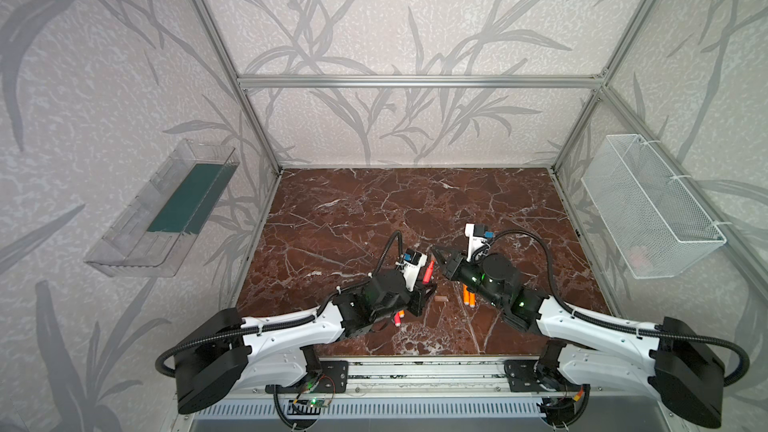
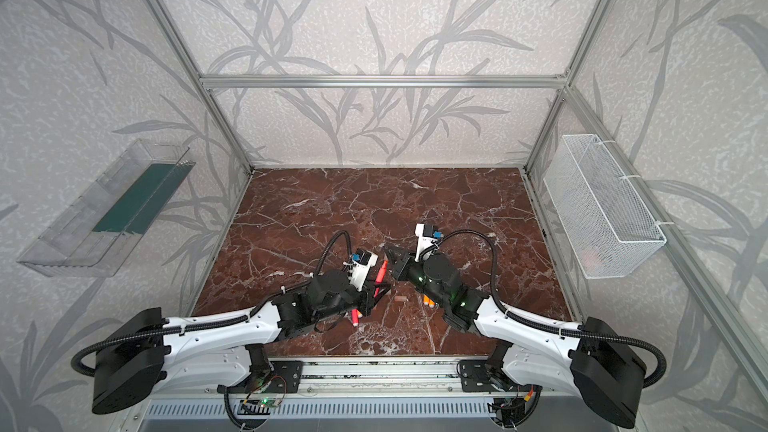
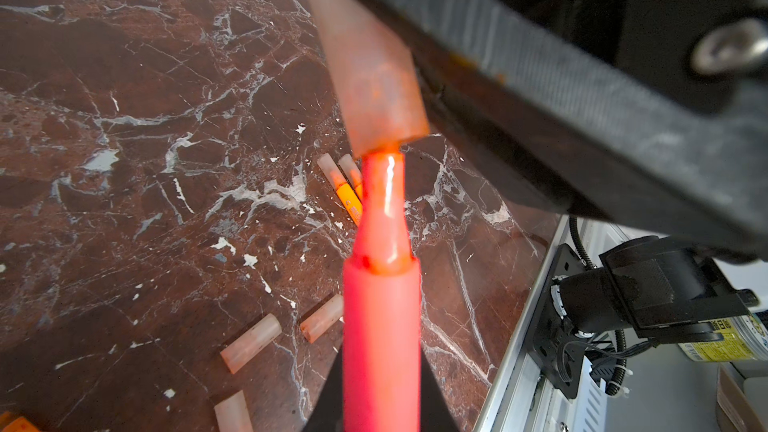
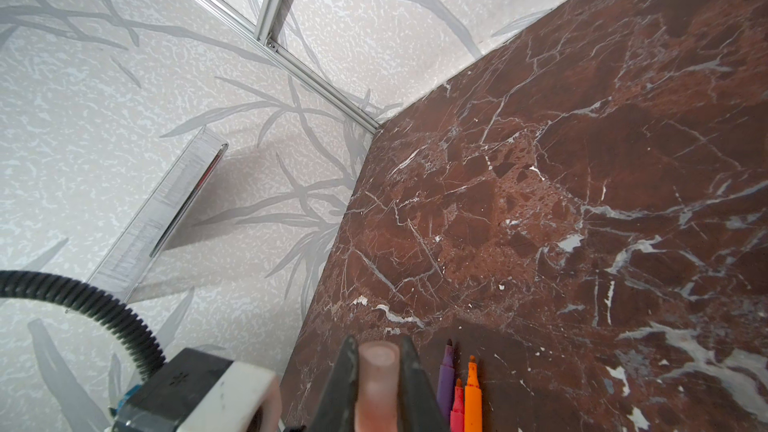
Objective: Insert the pens into the pen caps
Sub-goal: 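Lower the cap onto the pink highlighter tip with the right gripper while the left holds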
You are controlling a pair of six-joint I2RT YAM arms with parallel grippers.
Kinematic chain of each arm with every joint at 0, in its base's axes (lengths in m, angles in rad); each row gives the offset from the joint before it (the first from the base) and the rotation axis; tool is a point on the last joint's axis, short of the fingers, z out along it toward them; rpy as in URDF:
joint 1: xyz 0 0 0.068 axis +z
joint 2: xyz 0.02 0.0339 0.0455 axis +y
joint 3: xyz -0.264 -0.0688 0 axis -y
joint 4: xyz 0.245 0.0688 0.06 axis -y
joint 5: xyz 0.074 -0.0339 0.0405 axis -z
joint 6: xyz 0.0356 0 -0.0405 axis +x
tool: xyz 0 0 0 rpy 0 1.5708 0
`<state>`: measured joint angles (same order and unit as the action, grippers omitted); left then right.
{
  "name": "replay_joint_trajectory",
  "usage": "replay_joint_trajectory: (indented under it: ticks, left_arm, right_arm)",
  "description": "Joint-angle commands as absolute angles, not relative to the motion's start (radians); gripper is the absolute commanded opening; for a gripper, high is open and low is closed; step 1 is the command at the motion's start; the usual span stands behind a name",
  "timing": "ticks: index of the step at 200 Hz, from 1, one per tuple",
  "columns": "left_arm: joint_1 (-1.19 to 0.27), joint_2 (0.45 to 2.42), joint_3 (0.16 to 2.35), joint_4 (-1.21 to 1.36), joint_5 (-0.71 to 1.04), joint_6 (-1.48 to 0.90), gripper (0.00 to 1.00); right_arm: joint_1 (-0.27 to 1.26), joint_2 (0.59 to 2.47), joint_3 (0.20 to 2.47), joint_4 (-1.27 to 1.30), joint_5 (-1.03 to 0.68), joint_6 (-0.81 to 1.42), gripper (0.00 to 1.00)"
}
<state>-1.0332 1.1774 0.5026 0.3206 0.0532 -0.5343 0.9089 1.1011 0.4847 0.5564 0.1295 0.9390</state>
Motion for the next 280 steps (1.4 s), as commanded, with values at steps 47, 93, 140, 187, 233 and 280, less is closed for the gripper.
replay_joint_trajectory:
  ticks: [47,93,140,187,233,280]
  left_arm:
    - [-1.037,1.127,0.495,0.348,0.004,-0.551,0.00]
    - [-1.034,1.073,0.479,0.355,-0.014,-0.554,0.00]
    - [-1.019,1.042,0.460,0.375,0.007,-0.574,0.00]
    - [-1.000,1.012,0.446,0.383,0.032,-0.587,0.00]
    - [-0.992,1.002,0.440,0.386,0.039,-0.592,0.00]
    - [-0.992,1.007,0.446,0.382,0.045,-0.572,0.00]
  right_arm:
    - [0.995,1.138,0.460,0.624,0.202,0.920,0.00]
    - [1.059,1.185,0.451,0.696,0.209,0.900,0.00]
    - [1.087,1.215,0.408,0.836,0.196,0.874,0.00]
    - [1.140,1.204,0.393,0.874,0.205,0.809,0.03]
    - [1.182,1.160,0.390,0.827,0.263,0.781,0.12]
    - [1.197,1.172,0.454,0.707,0.277,0.799,0.17]
